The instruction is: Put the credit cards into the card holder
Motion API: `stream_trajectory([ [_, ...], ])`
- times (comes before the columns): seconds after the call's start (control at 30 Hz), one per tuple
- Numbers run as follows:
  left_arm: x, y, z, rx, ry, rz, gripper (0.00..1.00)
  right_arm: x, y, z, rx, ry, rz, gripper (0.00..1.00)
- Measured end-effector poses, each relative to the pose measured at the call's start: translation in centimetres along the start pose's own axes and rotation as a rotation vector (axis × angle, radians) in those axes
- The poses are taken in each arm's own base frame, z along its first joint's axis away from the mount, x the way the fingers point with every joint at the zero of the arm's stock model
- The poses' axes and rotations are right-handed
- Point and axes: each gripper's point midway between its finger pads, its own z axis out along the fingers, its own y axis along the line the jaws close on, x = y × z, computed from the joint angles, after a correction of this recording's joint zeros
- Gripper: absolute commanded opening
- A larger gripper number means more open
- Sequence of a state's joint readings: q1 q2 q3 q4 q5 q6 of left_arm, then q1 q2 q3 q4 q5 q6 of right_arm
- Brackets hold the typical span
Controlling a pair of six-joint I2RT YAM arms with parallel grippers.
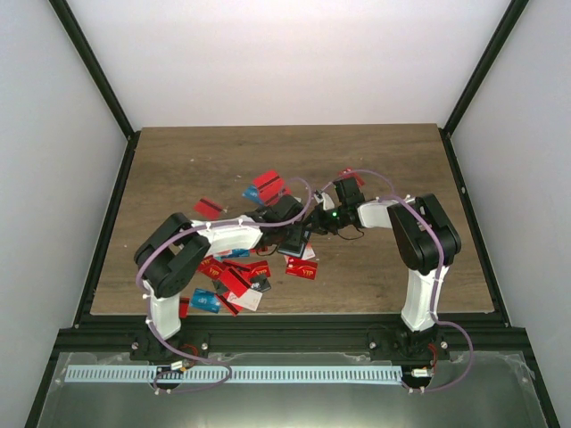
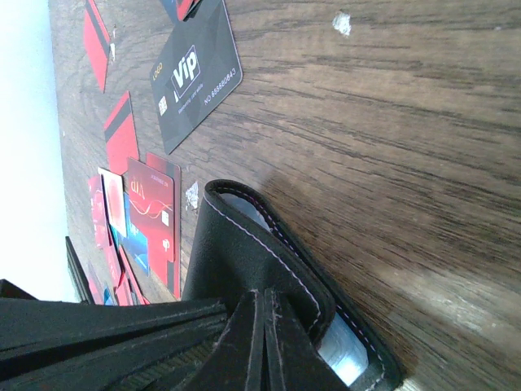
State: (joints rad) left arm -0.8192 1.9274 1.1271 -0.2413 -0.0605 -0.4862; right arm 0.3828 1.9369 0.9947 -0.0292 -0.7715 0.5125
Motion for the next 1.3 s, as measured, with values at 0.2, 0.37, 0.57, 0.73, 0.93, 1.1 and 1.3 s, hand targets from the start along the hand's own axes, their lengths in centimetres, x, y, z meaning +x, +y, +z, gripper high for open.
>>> stream_trajectory([
  [0.2,0.2,-0.1,0.1,0.005,-0.043,-0.019,0.04,0.0,0.0,0.0,-0.001,0.005,0.005,0.01],
  [0.37,0.1,-0.3,-0.1,-0.022,-0.063,0.036,0.04,0.0,0.0,0.0,-0.008,0.009,0.009,0.01],
  [0.57,0.8,-0.8,-0.8,-0.07,-0.033,0.118,0.04,0.4,0.2,0.2,-0.029,0.032,0.016,0.01],
  [0.73,2.1,-1.2,-1.5,-0.144,-0.009,0.194,0.04,1.0,0.5,0.4,-0.049,0.057,0.025,0.01],
  [0.93,4.0,-0.8,-1.8,-0.283,-0.03,0.27,0.04,1.1,0.5,0.4,-0.056,0.065,0.028,0.01],
  [1.1,4.4,-0.9,-1.8,-0.389,-0.116,0.286,0.04,1.5,0.6,0.5,-0.076,0.085,0.037,0.01],
  [1.3,4.0,-1.0,-2.0,-0.361,-0.12,0.265,0.04,1.5,0.7,0.4,-0.073,0.082,0.036,0.01],
])
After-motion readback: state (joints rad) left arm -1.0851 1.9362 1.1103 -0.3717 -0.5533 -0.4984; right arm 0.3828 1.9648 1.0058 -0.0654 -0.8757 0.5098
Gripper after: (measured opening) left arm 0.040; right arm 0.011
